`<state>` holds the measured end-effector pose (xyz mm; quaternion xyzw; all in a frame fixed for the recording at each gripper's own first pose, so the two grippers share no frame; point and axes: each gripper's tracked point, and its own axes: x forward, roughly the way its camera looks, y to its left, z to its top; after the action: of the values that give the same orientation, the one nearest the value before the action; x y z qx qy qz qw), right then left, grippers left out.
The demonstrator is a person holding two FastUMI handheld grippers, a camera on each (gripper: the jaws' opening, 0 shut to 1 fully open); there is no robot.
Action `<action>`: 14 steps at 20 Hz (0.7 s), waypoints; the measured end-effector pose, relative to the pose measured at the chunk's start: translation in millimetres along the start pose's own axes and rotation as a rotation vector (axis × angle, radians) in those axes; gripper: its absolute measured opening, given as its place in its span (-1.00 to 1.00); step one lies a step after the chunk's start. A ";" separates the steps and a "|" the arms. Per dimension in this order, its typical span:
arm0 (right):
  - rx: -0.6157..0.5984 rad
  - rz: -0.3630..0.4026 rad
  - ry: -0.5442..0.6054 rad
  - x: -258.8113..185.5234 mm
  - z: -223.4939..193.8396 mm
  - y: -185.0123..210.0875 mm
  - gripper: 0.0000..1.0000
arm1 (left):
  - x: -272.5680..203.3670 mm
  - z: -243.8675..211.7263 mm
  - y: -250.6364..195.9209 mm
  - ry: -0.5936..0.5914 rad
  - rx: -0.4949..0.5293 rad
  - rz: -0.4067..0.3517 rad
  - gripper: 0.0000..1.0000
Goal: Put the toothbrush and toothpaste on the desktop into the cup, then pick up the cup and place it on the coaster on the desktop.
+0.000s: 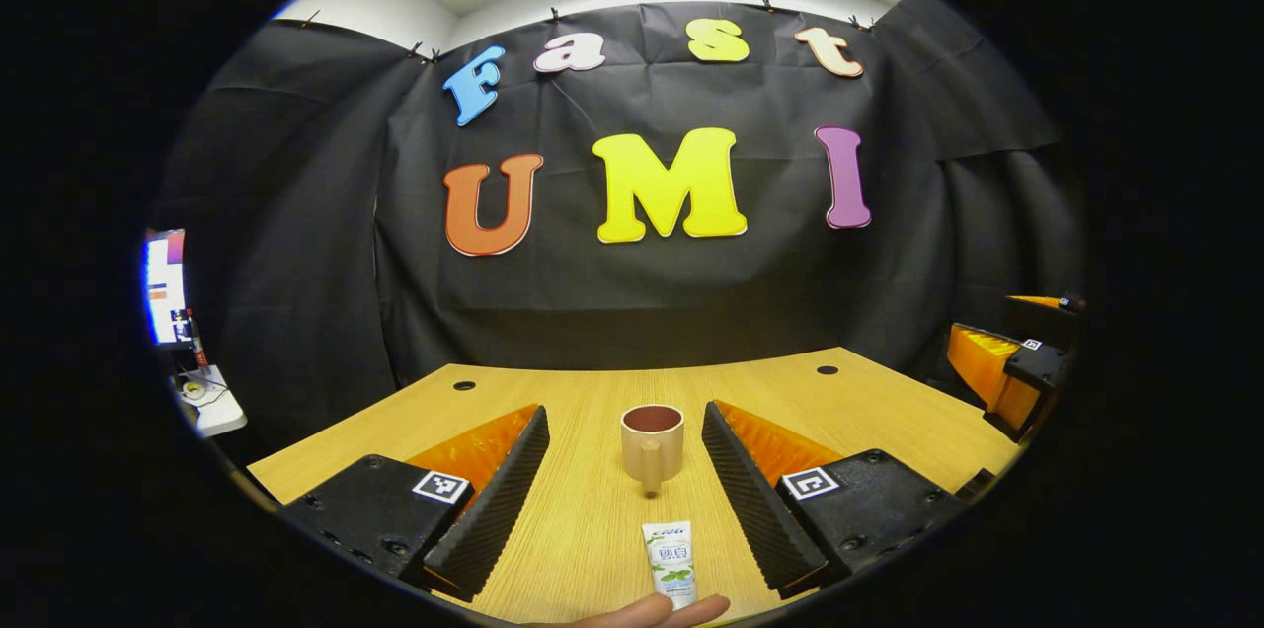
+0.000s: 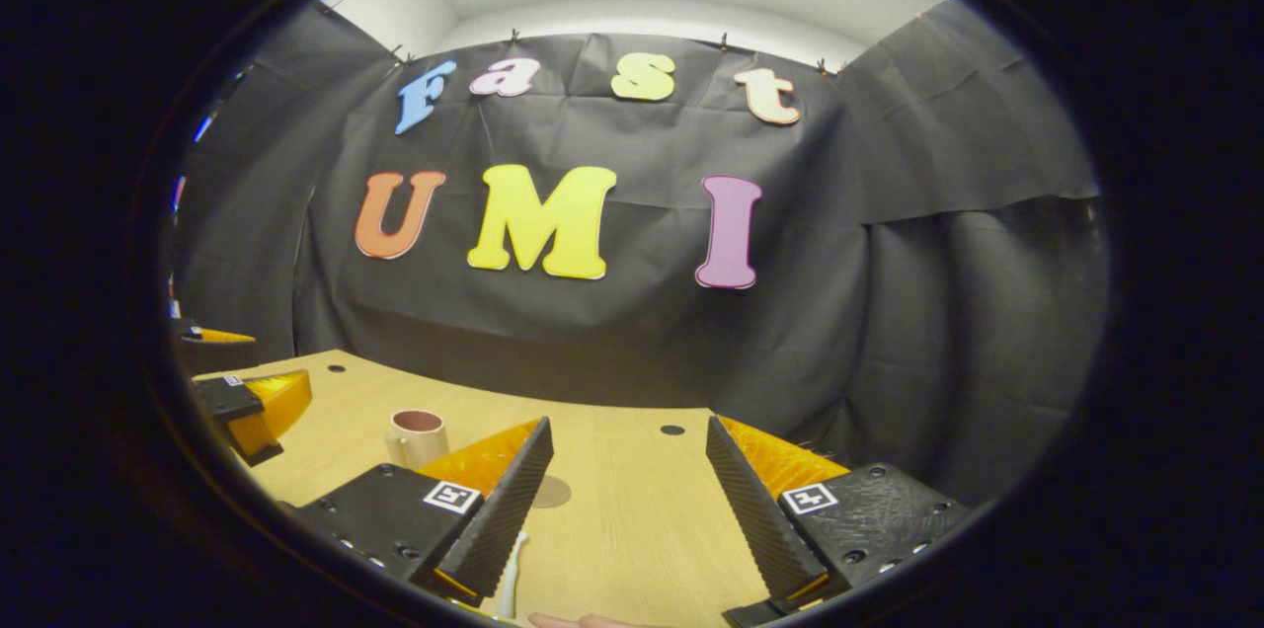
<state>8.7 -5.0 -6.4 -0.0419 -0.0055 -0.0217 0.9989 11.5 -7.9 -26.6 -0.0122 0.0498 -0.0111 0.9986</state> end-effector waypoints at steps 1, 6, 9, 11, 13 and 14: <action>-0.004 -0.002 -0.001 0.2 -0.9 -1.1 0.93 | 0.2 0.3 0.7 -0.003 0.002 0.002 0.98; -0.007 0.005 0.005 2.5 -3.3 1.8 0.90 | 1.9 -4.5 -0.7 0.004 0.008 0.002 0.98; -0.020 0.000 0.016 5.5 -7.8 0.2 0.90 | 6.2 -15.5 7.7 0.033 0.007 0.037 0.98; -0.016 -0.001 0.019 6.4 -8.3 -0.4 0.93 | 7.1 -33.3 2.7 0.085 -0.006 0.024 0.98; -0.009 -0.002 0.021 6.8 -8.3 -1.7 0.93 | 4.3 -59.4 -4.8 0.159 -0.010 0.004 0.98; -0.008 -0.008 0.023 6.7 -8.6 -4.1 0.90 | 1.6 -71.4 -7.1 0.194 0.004 0.008 0.98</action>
<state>15.3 -10.1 -14.5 -0.0455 0.0061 -0.0263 0.9986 5.9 -16.6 -97.6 -0.0089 0.1464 -0.0084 0.9891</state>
